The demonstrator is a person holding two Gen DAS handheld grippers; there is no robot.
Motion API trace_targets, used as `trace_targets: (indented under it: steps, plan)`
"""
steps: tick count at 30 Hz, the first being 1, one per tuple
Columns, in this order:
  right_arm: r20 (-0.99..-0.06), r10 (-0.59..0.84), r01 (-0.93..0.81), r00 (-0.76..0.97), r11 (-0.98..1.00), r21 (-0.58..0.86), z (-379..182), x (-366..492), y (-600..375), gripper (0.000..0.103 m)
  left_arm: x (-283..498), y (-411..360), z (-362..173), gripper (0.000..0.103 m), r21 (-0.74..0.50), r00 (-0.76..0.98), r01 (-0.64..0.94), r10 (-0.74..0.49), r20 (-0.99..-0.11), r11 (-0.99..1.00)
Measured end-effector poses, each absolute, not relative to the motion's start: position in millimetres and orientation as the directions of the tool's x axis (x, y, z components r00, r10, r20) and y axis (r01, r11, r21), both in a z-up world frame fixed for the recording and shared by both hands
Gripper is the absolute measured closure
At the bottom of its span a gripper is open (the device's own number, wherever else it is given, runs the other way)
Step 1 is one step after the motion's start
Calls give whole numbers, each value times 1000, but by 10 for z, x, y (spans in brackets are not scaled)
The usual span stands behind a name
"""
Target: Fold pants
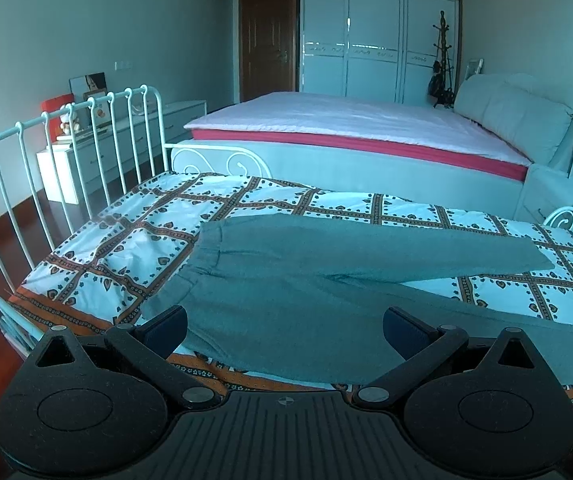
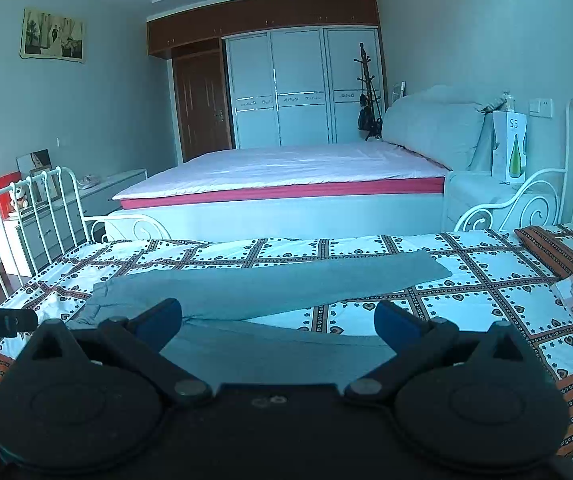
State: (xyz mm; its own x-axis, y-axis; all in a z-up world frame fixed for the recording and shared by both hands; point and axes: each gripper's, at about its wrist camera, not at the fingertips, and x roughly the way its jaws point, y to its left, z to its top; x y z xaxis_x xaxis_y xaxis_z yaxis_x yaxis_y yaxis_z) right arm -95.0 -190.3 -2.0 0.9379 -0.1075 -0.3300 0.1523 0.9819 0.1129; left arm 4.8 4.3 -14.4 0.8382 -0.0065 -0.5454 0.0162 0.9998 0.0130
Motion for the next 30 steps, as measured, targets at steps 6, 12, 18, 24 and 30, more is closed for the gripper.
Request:
trace_targets:
  steps: [6, 12, 18, 24, 30]
  plan:
    - [-331, -106, 152, 938, 982, 115, -24, -944, -1892, 6, 53, 50, -158, 0, 14, 837, 15, -5, -546, 1000]
    - [-336, -102, 149, 936, 982, 118, -28, -935, -1890, 6, 57, 48, -172, 0, 14, 835, 11, -1, -551, 1000]
    - [-334, -100, 147, 937, 982, 118, -44, -936, -1872, 6, 67, 40, -181, 0, 11, 832, 8, -1, -554, 1000]
    - [-334, -102, 149, 937, 982, 120, -47, -942, -1873, 6, 68, 42, -181, 0, 11, 833, 8, 0, -554, 1000]
    - [-335, -102, 152, 937, 980, 125, -54, -945, -1883, 6, 66, 47, -187, 0, 11, 832, 9, -1, -555, 1000]
